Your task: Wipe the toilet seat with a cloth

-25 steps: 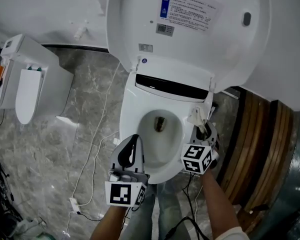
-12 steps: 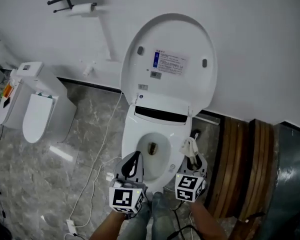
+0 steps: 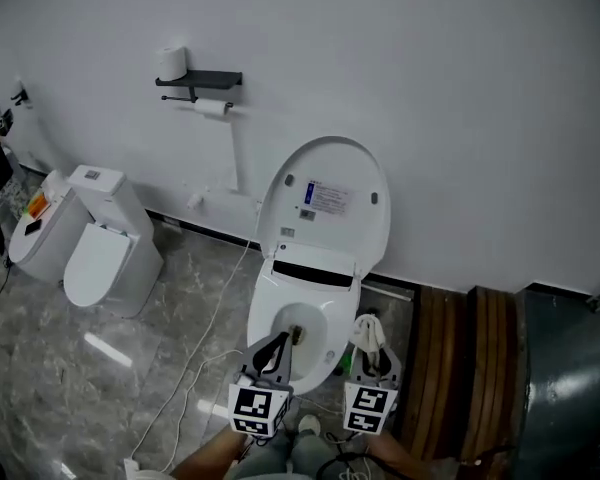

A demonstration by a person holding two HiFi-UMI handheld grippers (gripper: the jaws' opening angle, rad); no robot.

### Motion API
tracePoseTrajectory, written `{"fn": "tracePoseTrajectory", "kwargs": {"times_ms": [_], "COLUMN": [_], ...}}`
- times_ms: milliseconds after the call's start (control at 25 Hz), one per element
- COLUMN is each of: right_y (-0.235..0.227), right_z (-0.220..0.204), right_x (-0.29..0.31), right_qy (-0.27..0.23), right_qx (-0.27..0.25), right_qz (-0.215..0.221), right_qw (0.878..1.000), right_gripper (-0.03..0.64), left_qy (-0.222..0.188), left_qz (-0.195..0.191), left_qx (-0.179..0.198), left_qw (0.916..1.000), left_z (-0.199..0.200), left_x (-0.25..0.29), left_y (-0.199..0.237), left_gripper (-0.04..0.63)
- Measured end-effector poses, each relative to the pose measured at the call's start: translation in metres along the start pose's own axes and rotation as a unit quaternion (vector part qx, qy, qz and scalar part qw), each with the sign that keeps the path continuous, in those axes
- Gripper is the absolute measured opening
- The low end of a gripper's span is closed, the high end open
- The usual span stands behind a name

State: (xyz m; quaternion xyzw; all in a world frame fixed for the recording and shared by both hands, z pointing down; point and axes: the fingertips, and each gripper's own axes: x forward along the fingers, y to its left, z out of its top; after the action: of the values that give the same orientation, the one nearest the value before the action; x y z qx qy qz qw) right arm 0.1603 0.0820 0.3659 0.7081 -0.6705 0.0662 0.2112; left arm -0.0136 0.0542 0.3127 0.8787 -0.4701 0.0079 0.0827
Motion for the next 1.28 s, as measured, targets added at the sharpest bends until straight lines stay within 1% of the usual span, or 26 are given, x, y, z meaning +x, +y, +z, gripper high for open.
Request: {"fn": "tracePoseTrajectory", "kwargs": {"times_ms": [120,160,280,360,440,600,720,840,1040,1280], "right_y": [0.004,0.005,0.011,0.021,0.027,0.026,0.022,0.017,0.015,0.014], "right_z": [0.014,0.018,0.032,0.033,0.03,0.026,0.037,0.045,0.045,0.043], "right_x": [-0.014,-0.018,-0.041,-0.063,-0.076,-0.076,-0.075,-0.074,-0.074,-0.074], "right_qy": [-0.02,-0.024,-0.039,-0.052,-0.057,-0.052,-0.069,-0.08,-0.085,-0.083], "right_qx": [0.023,0.034,0.061,0.061,0.062,0.073,0.085,0.088,0.092,0.093], "right_qz": [0.014,0.02,0.044,0.061,0.072,0.078,0.086,0.083,0.086,0.088], "right_qw": [0.999,0.999,0.996,0.995,0.994,0.993,0.99,0.989,0.988,0.988], "right_gripper": [0.1,0.1,0.1,0.1,0.1,0.1,0.1,0.1,0.1,0.1], "left_qy": [-0.005,-0.007,-0.011,-0.008,-0.003,-0.013,-0.014,-0.019,-0.022,-0.017], "left_qz": [0.01,0.02,0.051,0.052,0.045,0.05,0.061,0.065,0.065,0.076], "left_qx": [0.01,0.006,-0.022,-0.028,-0.021,-0.019,-0.016,-0.017,-0.015,-0.017], "left_qw": [0.9999,0.9998,0.9984,0.9982,0.9988,0.9985,0.9979,0.9976,0.9975,0.9968], "left_z": [0.02,0.024,0.034,0.032,0.029,0.039,0.046,0.051,0.051,0.05], "left_x": [-0.01,-0.012,-0.026,-0.038,-0.042,-0.039,-0.033,-0.028,-0.028,-0.033], "left_y": [-0.013,-0.015,-0.022,-0.03,-0.038,-0.04,-0.04,-0.042,-0.046,-0.043], "left_gripper": [0.017,0.017,0.017,0.017,0.017,0.017,0.017,0.017,0.017,0.017]}}
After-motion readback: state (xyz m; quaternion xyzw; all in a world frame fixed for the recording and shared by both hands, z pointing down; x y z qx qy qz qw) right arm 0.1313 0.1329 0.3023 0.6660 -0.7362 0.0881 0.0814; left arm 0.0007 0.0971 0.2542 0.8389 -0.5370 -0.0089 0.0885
